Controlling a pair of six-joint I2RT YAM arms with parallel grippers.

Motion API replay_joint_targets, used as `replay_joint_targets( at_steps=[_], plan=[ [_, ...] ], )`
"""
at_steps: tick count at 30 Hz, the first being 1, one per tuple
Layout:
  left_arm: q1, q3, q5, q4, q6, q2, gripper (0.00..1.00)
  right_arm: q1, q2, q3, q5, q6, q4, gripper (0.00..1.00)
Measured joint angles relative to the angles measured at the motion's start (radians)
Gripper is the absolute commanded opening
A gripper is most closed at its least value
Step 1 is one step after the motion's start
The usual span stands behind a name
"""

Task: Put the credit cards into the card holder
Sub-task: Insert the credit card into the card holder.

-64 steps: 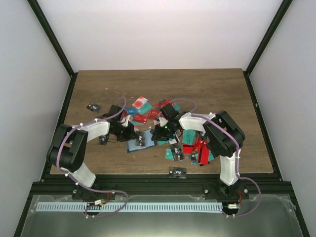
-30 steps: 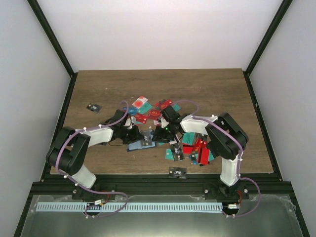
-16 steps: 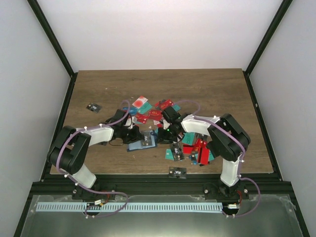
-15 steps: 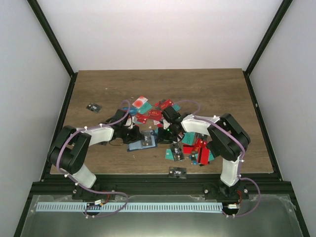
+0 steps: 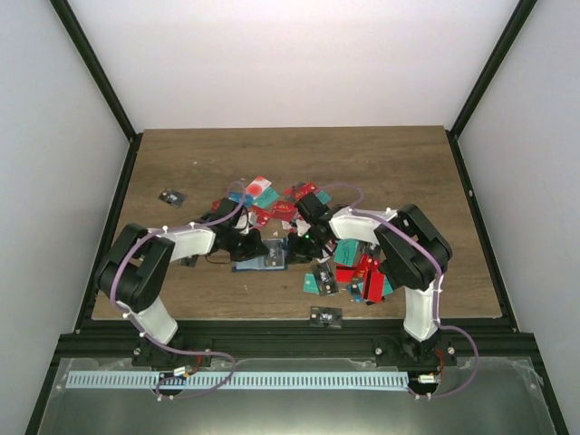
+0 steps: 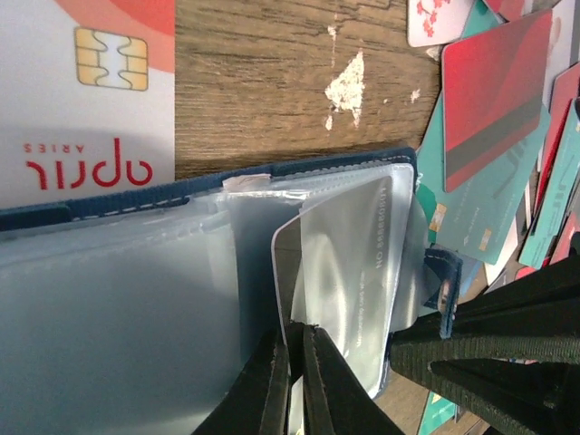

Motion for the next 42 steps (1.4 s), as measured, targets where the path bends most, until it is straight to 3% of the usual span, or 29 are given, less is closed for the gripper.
replay_joint_targets(
  at_steps=[3, 12, 18, 31, 36, 42],
  plan=[
    [-0.005, 0.013, 0.002, -0.004, 0.006, 0.017, 0.13, -0.002, 0.004, 0.008, -0.003, -0.014, -0.011, 0.01],
    [-0.03, 0.077, -0.041, -0.137, 0.094, 0.008, 0.42, -0.003, 0.006, 0.013, -0.006, -0.052, -0.02, 0.01],
    [-0.042, 0.108, -0.087, -0.271, 0.158, -0.016, 0.51, -0.003, 0.002, 0.0, -0.008, -0.054, 0.005, 0.01],
    [-0.038, 0.172, -0.197, -0.455, 0.242, -0.109, 0.56, -0.003, -0.055, -0.036, 0.047, -0.059, -0.032, 0.04],
    [-0.04, 0.172, -0.167, -0.452, 0.259, -0.167, 0.51, -0.003, -0.195, -0.102, 0.073, -0.047, -0.082, 0.14],
    [-0.108, 0.171, -0.078, -0.404, 0.277, -0.194, 0.42, -0.003, -0.46, -0.289, 0.055, 0.024, -0.127, 0.34]
  ],
)
